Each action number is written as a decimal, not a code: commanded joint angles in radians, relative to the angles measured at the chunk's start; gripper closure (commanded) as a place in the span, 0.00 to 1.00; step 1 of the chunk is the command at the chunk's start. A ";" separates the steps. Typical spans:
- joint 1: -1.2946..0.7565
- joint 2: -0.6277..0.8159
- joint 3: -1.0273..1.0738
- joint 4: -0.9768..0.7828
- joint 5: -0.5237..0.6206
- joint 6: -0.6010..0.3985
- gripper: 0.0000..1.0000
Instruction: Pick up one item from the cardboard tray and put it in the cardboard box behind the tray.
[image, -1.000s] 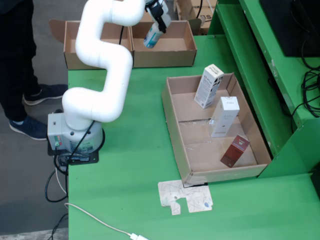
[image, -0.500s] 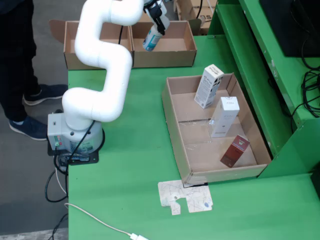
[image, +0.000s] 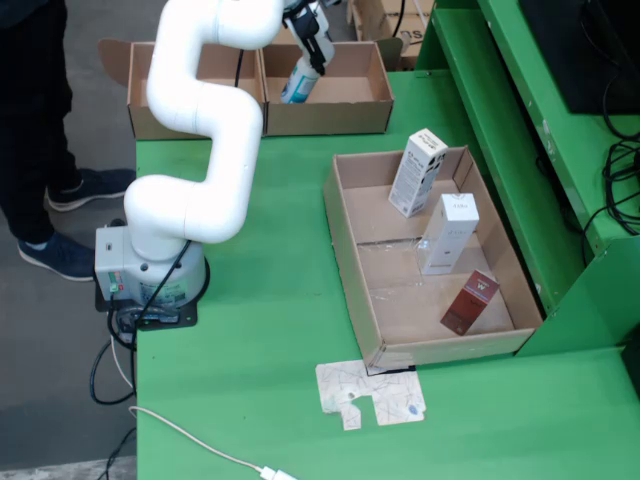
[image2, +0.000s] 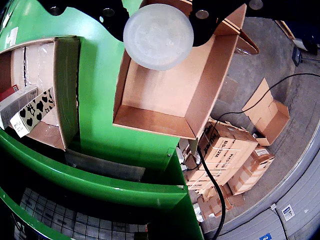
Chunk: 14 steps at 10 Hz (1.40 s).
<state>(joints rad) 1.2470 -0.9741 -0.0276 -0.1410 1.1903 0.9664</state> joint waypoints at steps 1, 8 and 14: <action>0.015 0.059 0.028 -0.016 -0.023 0.003 1.00; 0.011 0.142 -0.167 0.063 -0.028 -0.005 1.00; 0.023 0.296 -0.520 0.302 -0.058 -0.019 1.00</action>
